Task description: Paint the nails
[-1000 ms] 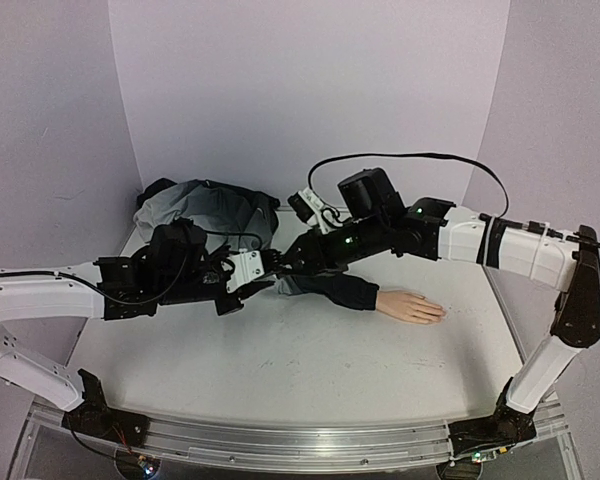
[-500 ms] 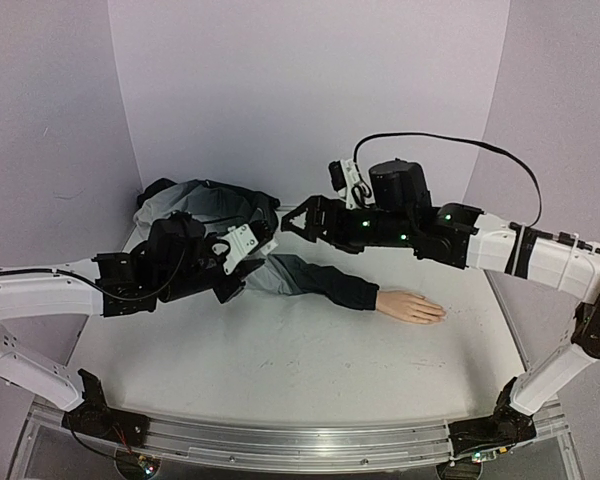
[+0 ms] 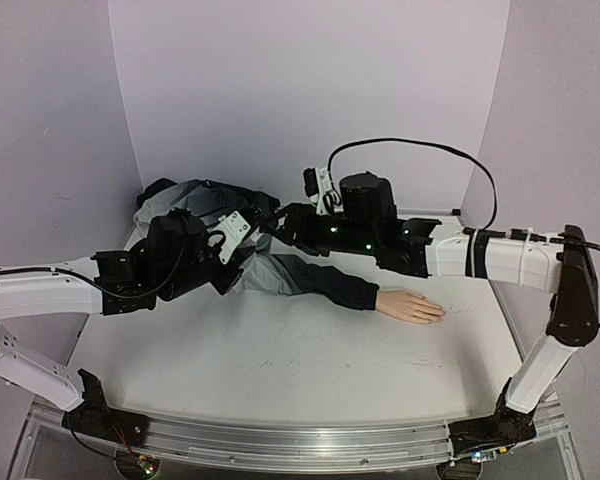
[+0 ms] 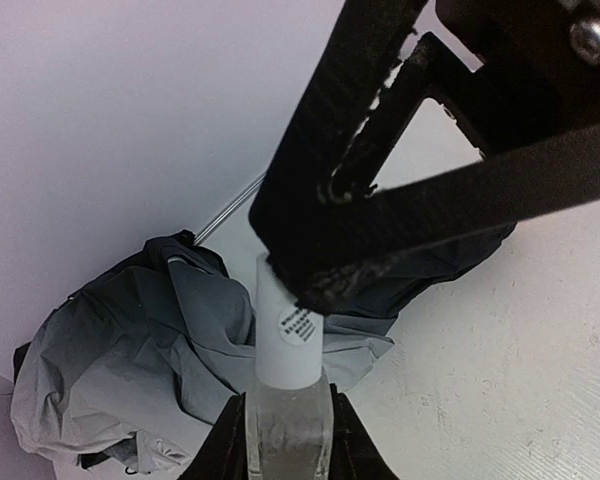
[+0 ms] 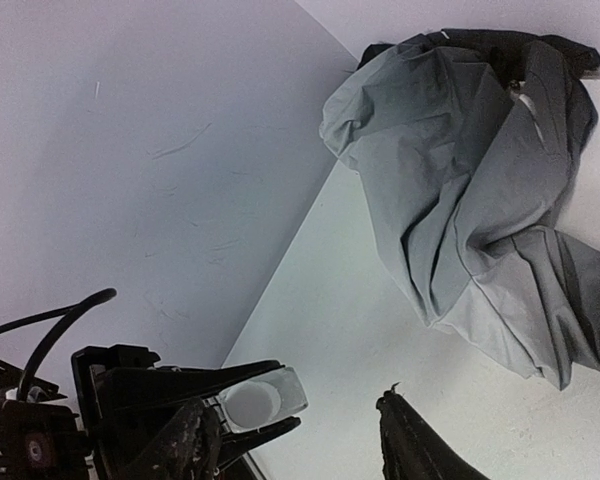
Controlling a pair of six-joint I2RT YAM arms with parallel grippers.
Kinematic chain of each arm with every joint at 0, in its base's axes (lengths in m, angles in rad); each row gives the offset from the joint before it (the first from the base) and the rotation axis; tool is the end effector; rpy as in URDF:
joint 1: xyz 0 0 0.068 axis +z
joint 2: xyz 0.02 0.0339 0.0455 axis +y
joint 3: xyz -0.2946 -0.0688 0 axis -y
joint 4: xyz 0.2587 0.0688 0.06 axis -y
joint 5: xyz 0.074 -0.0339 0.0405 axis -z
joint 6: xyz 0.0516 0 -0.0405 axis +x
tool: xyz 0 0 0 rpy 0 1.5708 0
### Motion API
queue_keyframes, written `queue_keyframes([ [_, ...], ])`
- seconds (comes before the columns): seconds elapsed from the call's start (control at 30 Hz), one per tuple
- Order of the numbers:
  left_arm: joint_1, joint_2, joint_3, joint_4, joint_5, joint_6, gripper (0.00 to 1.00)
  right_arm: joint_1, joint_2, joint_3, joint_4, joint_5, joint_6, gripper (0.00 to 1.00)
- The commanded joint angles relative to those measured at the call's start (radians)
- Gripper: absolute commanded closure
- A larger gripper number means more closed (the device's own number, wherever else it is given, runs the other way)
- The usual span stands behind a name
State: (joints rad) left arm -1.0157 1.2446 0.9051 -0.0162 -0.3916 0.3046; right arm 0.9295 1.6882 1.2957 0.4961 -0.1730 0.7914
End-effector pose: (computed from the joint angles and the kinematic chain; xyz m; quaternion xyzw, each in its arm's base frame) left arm 0.1767 -0.2476 0.3206 0.4061 0.7043 -0.0452 0.5805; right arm 0.2565 0.3584 0.3755 -0.1100 0.6610 0.5987 0.4387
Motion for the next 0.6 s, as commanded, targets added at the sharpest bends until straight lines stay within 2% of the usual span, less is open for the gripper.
queue_keyframes([
  [0.0,-0.001,-0.021,0.046,0.05,-0.043,-0.02,1.0,0.011,0.044,0.066,0.13,-0.058,0.015,0.49],
  [0.1,-0.001,-0.026,0.043,0.05,-0.032,-0.026,1.0,0.014,0.067,0.08,0.14,-0.069,0.022,0.52],
  [0.27,-0.002,-0.033,0.042,0.05,-0.035,-0.025,1.0,0.014,0.089,0.089,0.167,-0.096,0.025,0.68],
  [0.43,-0.001,-0.036,0.04,0.049,-0.005,-0.031,1.0,0.014,0.1,0.083,0.2,-0.11,0.037,0.71],
  [0.57,-0.001,-0.037,0.038,0.049,-0.003,-0.033,1.0,0.013,0.11,0.079,0.215,-0.134,0.046,0.77],
])
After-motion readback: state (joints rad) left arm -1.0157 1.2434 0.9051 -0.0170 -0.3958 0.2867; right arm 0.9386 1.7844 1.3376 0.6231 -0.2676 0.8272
